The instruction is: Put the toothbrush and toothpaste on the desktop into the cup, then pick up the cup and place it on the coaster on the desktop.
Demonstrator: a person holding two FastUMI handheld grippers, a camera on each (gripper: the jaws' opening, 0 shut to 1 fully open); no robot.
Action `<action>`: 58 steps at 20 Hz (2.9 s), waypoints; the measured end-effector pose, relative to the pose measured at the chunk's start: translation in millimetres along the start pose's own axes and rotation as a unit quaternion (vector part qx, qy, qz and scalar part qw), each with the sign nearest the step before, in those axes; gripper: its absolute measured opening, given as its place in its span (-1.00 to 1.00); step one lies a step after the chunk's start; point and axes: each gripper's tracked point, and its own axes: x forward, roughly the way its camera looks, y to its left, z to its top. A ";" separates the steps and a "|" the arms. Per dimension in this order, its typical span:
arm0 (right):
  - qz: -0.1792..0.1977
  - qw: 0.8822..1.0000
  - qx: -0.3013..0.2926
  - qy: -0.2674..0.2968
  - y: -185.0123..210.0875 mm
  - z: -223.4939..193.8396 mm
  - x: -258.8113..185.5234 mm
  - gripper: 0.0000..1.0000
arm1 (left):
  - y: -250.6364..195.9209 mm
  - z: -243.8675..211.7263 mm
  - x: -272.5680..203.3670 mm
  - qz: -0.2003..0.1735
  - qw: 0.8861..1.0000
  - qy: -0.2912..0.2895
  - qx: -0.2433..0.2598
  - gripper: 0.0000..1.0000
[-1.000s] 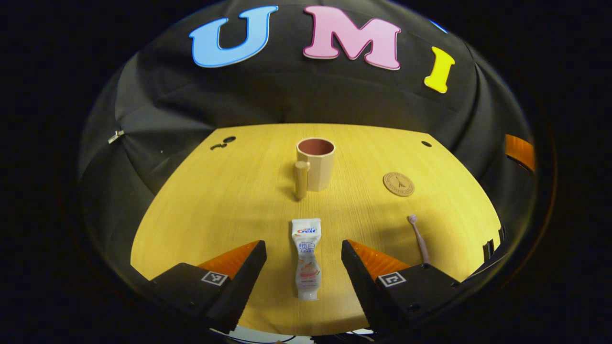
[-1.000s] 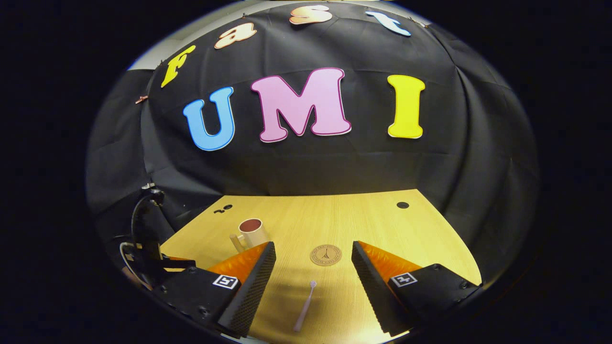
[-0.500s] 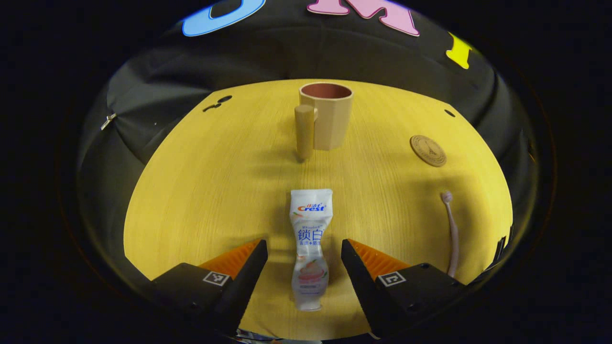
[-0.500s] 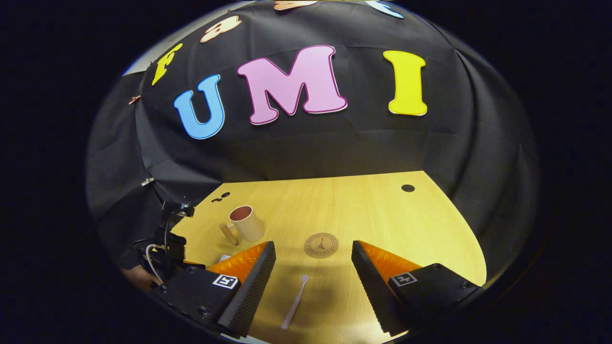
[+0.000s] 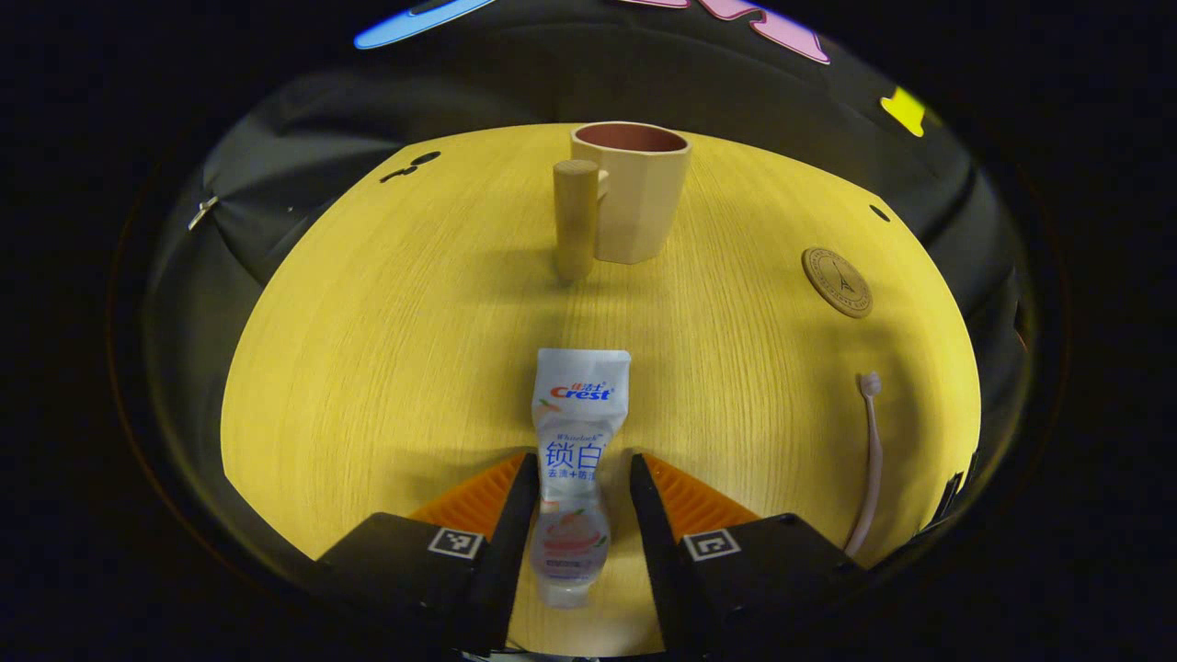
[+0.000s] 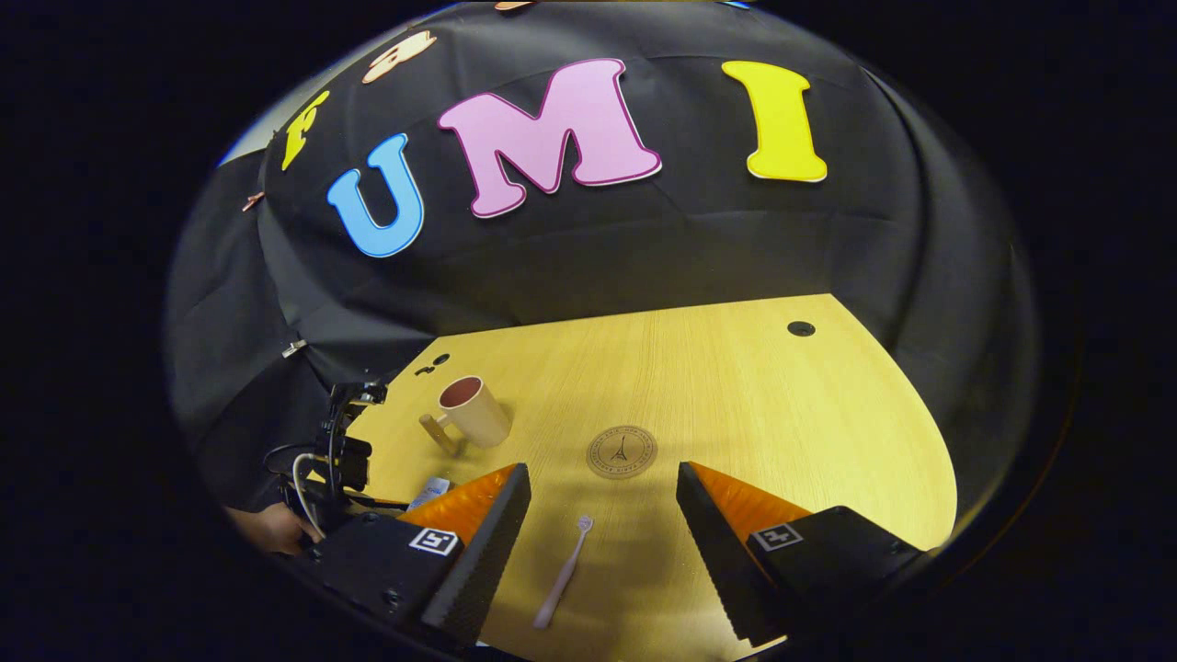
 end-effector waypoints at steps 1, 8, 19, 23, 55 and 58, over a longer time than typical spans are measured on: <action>-0.004 1.000 0.001 -0.002 0.8 -0.6 2.4 0.97 | 1.8 1.2 2.4 -0.002 1.000 -0.002 0.002 0.05; -0.056 0.998 0.001 0.026 12.7 -30.2 -3.4 0.96 | 3.1 0.7 1.3 -0.027 1.000 0.007 0.010 -0.46; -0.130 0.985 0.036 0.105 33.7 -92.5 10.0 0.97 | 15.4 -13.0 -35.4 -0.117 0.993 -0.028 -0.012 -0.60; -0.153 0.975 0.038 0.155 37.7 -127.1 21.9 0.98 | 27.5 -12.0 -64.6 -0.137 0.989 -0.057 -0.004 -0.60; -0.175 0.933 0.025 0.314 42.7 -195.4 52.6 -0.86 | 46.9 -26.2 -90.6 -0.162 0.984 -0.076 0.013 -0.60; -0.164 0.935 0.002 0.316 38.1 -195.8 46.4 -0.87 | 43.9 -15.2 -95.5 -0.159 0.984 -0.083 0.004 -0.60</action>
